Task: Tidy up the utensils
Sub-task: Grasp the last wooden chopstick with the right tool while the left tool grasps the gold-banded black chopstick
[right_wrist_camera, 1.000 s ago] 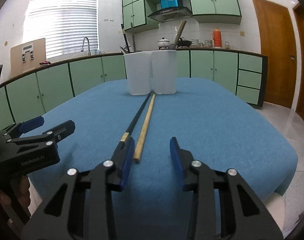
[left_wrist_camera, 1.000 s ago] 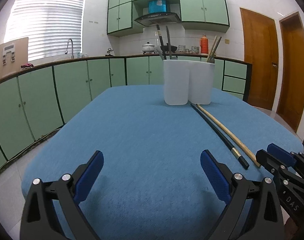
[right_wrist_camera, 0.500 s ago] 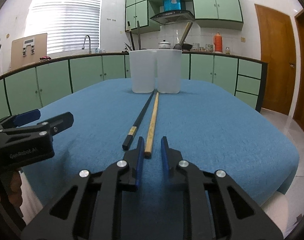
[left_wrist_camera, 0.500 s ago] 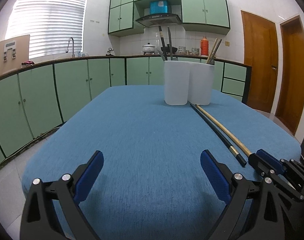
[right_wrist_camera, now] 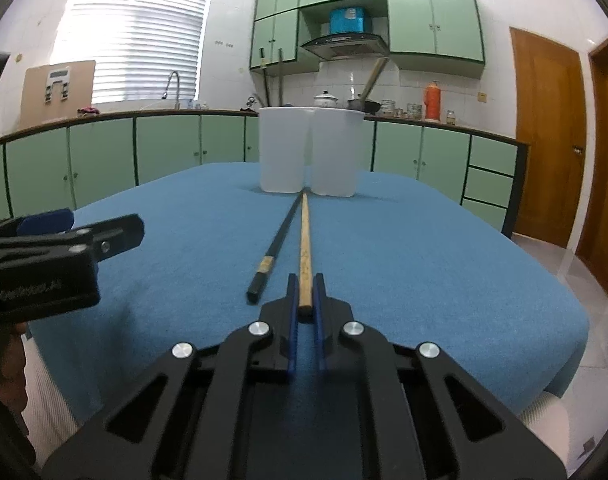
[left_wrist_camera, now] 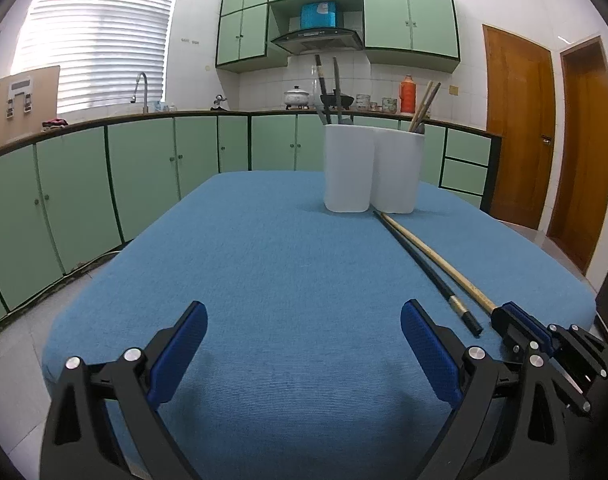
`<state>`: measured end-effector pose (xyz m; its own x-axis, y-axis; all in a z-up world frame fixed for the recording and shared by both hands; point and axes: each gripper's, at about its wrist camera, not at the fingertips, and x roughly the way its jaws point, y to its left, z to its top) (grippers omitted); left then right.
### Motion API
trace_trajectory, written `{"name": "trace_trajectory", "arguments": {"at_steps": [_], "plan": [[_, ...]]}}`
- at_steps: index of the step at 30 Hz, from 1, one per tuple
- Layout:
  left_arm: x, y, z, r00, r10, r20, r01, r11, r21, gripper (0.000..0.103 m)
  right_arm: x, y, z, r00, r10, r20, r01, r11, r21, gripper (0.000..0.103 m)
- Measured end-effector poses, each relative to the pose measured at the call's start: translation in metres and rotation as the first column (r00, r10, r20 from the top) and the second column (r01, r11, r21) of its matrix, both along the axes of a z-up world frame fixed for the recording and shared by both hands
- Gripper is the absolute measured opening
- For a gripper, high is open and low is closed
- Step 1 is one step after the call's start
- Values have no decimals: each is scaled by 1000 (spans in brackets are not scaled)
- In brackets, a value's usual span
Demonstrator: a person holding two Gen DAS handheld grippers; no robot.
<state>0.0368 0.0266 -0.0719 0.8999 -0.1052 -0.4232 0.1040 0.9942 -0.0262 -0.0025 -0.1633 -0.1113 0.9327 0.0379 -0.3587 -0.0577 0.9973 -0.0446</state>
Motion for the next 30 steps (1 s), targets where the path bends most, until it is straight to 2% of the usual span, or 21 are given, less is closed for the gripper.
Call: {"name": "trace_trajectory", "arguments": {"at_steps": [8, 10, 13, 18, 22, 25, 27, 30], "plan": [[-2, -33, 0, 998, -69, -2, 69, 998, -1, 95, -6, -41, 4, 995, -98, -10, 99, 994, 53, 6], [0, -45, -2, 996, -87, -7, 87, 996, 2, 91, -8, -49, 4, 994, -108, -13, 109, 992, 65, 6], [3, -60, -5, 994, -104, -20, 104, 995, 1, 83, -12, -61, 6, 993, -121, -8, 122, 989, 85, 6], [12, -80, -13, 992, -112, -54, 112, 994, -9, 64, -16, -77, 8, 991, -135, 1, 134, 985, 106, 6], [13, -94, -16, 994, -102, -46, 103, 995, 15, 57, -19, -84, 6, 991, -136, 0, 135, 984, 118, 6], [14, -102, -18, 995, -91, -39, 92, 995, 26, 48, -22, -87, 5, 991, -132, 0, 131, 983, 126, 6], [15, -107, -18, 995, -94, -34, 95, 995, 29, 34, -23, -89, 6, 991, -132, 3, 130, 983, 132, 6], [16, -114, -17, 995, -99, -27, 100, 994, 43, 19, -21, -91, 7, 991, -132, 5, 130, 981, 142, 6]]}}
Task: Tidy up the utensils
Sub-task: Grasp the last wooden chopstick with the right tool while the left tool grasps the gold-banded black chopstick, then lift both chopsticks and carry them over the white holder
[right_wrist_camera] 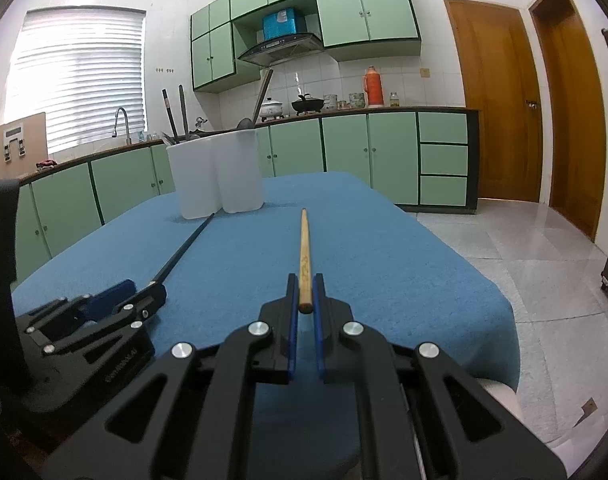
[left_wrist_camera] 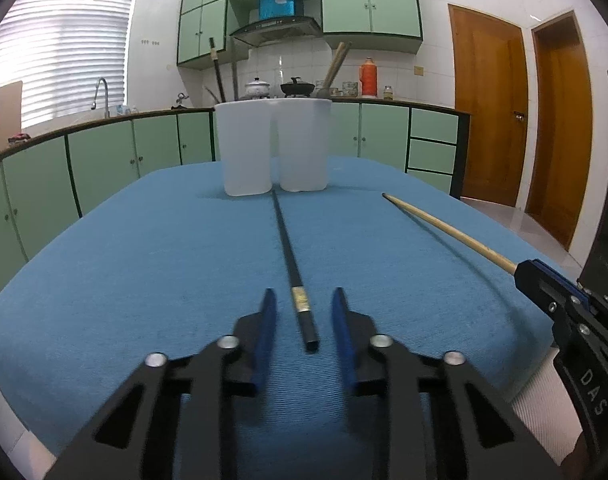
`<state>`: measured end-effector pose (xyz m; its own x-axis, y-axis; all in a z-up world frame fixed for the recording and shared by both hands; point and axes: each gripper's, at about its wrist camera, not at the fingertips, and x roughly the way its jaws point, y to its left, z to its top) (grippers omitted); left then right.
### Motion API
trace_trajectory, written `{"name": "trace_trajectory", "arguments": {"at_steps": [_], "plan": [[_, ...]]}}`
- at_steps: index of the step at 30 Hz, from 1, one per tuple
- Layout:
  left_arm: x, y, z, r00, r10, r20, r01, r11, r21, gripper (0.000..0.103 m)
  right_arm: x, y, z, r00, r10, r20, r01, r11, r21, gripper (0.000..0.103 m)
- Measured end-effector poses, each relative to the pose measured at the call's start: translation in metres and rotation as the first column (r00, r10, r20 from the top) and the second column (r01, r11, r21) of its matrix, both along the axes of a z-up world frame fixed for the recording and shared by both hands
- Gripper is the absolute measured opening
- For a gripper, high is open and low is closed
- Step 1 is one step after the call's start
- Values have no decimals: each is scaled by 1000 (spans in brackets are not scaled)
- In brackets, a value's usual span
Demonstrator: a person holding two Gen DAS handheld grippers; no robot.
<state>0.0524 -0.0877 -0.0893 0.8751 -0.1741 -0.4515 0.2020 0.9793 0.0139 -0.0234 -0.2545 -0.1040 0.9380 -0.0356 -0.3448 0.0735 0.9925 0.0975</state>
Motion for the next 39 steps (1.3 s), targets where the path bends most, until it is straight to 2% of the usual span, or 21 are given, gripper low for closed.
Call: {"name": "trace_trajectory", "arguments": {"at_steps": [2, 6, 15, 21, 30, 39], "plan": [[0, -3, 0, 1000, -1, 2, 1, 1000, 4, 12, -1, -2, 0, 1000, 0, 3, 0, 1000, 3, 6], [2, -1, 2, 1000, 8, -6, -8, 1000, -7, 7, -4, -5, 1, 1000, 7, 8, -7, 1000, 8, 6], [-7, 8, 17, 1000, 1, 8, 0, 1000, -27, 7, -12, -7, 10, 999, 19, 36, -19, 1000, -8, 6], [-21, 21, 46, 998, -4, 66, 7, 999, -45, 7, -14, -8, 30, 995, 45, 85, -44, 999, -17, 6], [-29, 30, 99, 987, -38, 158, 52, 995, -82, 7, -4, -16, 81, 985, 91, 149, -93, 996, 11, 6], [-12, 40, 157, 976, -85, 198, 109, 988, -110, 7, 23, -22, 153, 964, 189, 187, -198, 980, 32, 6]]}}
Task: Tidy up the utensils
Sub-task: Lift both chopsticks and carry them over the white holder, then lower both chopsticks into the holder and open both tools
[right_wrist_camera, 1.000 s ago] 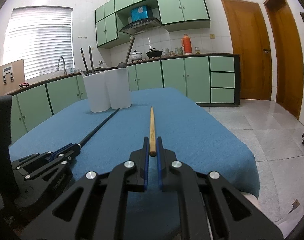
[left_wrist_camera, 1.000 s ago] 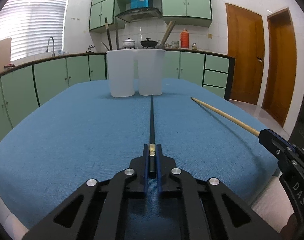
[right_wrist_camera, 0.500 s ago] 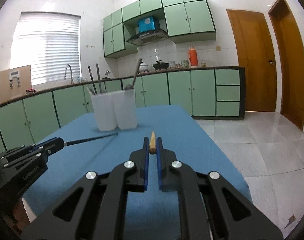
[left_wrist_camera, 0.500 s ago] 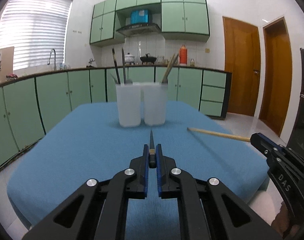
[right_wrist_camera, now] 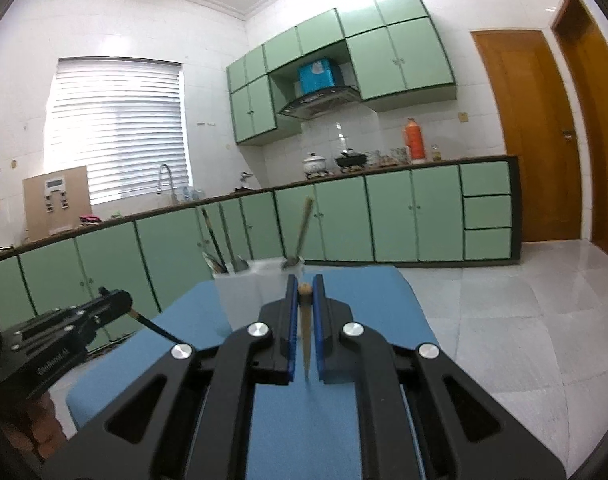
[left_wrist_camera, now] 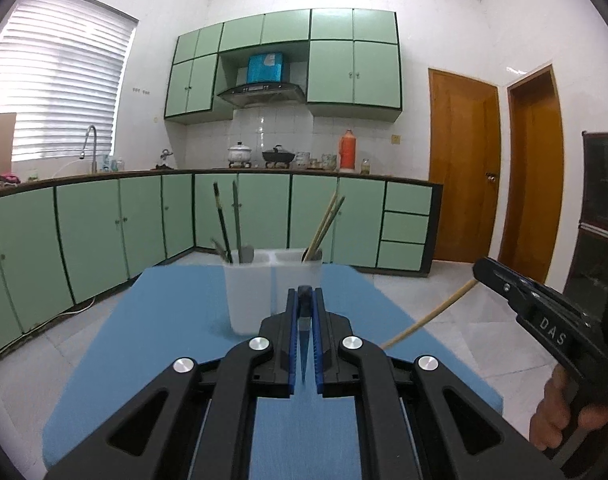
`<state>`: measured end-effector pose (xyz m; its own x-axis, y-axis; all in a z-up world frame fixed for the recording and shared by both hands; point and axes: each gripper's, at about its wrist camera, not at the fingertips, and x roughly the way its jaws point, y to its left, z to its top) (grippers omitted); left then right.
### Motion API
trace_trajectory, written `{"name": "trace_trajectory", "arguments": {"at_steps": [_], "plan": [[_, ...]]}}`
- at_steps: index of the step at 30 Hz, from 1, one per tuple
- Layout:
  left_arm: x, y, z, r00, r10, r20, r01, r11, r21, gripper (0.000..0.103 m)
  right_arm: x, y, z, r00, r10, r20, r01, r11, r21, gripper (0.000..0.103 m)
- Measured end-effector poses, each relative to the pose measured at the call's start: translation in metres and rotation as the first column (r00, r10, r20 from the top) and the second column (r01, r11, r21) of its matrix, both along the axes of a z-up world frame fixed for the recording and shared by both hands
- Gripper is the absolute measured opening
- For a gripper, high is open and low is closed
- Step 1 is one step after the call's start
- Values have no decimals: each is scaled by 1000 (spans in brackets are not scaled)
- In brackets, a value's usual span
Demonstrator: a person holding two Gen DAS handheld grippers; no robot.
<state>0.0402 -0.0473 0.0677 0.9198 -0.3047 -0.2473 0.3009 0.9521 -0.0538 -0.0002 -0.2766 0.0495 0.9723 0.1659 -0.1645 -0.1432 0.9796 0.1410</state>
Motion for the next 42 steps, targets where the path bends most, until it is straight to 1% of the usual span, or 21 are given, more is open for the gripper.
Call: {"name": "trace_trajectory", "arguments": {"at_steps": [6, 9, 15, 21, 24, 26, 28, 31, 34, 37, 42], "plan": [[17, 6, 23, 999, -32, -19, 32, 999, -7, 7, 25, 12, 37, 996, 82, -34, -83, 996, -32, 6], [25, 11, 34, 1000, -31, -6, 31, 1000, 4, 7, 36, 18, 51, 993, 107, -41, -109, 993, -40, 6], [34, 22, 53, 999, -29, 26, 30, 999, -19, 7, 54, 22, 80, 991, 135, -23, -136, 990, -38, 6], [47, 30, 90, 992, -17, 127, 23, 999, -49, 7, 71, 25, 123, 991, 128, 42, -126, 990, -56, 6], [57, 30, 115, 980, -2, 198, 14, 998, -57, 7, 85, 24, 141, 991, 117, 70, -112, 992, -63, 6], [63, 28, 126, 970, 21, 244, -9, 999, -52, 7, 94, 25, 150, 990, 111, 84, -105, 992, -71, 6], [74, 27, 135, 962, 38, 271, -24, 998, -54, 7, 106, 27, 157, 991, 101, 93, -93, 992, -83, 6], [94, 24, 140, 957, 52, 286, -35, 997, -63, 7, 123, 30, 160, 992, 90, 92, -81, 992, -96, 6], [117, 21, 137, 957, 62, 284, -44, 997, -69, 7, 142, 33, 158, 993, 85, 81, -76, 991, -106, 6], [137, 16, 127, 953, 73, 295, -59, 997, -58, 7, 159, 37, 149, 994, 83, 69, -75, 991, -111, 6], [175, 8, 104, 964, 73, 256, -63, 997, -46, 7, 189, 41, 130, 997, 73, 34, -69, 992, -109, 6]]}}
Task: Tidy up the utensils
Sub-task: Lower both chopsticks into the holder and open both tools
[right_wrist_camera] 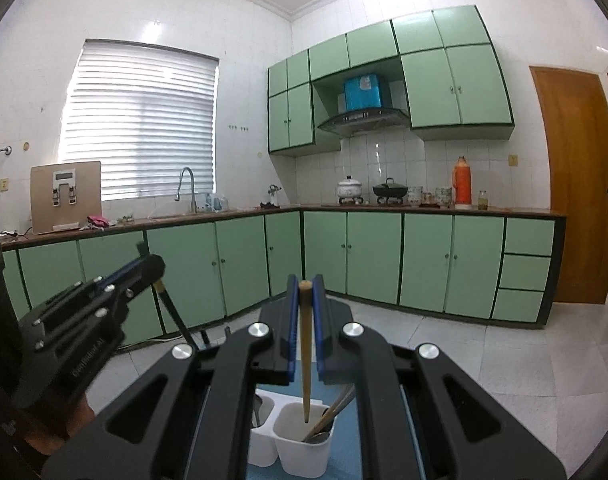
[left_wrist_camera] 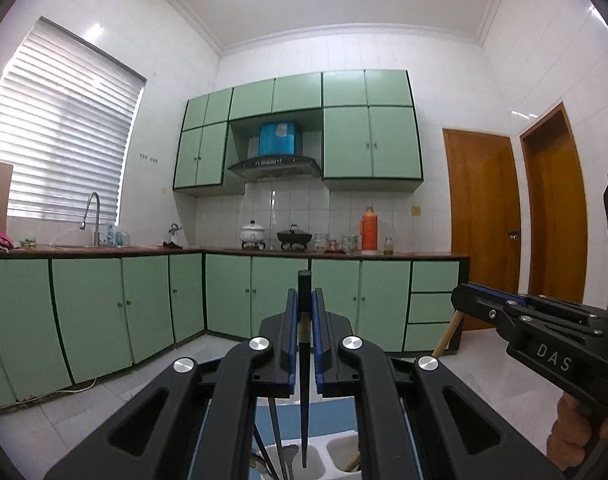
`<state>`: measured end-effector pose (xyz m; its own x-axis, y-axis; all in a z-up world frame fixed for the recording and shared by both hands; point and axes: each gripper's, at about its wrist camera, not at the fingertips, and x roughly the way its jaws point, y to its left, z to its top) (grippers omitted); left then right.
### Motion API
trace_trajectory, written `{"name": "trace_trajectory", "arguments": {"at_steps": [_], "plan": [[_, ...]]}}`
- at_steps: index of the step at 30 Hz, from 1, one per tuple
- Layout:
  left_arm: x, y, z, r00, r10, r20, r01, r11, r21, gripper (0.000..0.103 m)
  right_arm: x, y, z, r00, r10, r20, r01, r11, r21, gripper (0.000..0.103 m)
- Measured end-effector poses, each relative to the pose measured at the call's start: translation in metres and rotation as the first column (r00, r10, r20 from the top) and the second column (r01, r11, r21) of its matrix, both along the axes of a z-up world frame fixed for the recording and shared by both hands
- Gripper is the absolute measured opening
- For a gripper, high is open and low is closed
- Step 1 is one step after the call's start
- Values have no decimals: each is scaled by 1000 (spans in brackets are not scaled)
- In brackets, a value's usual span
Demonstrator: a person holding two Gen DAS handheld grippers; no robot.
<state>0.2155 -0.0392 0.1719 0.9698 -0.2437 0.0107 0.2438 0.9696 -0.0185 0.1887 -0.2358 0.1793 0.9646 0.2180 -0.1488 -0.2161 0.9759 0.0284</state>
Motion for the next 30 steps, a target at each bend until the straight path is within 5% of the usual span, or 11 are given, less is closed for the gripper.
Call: {"name": "trace_trajectory", "arguments": {"at_steps": [11, 30], "plan": [[51, -2, -41, 994, -11, -108, 12, 1000, 6, 7, 43, 10, -45, 996, 0, -85, -1, 1000, -6, 6], [57, 0, -84, 978, -8, -209, 13, 1000, 24, 7, 45, 11, -84, 987, 0, -161, 6, 999, 34, 7]]}}
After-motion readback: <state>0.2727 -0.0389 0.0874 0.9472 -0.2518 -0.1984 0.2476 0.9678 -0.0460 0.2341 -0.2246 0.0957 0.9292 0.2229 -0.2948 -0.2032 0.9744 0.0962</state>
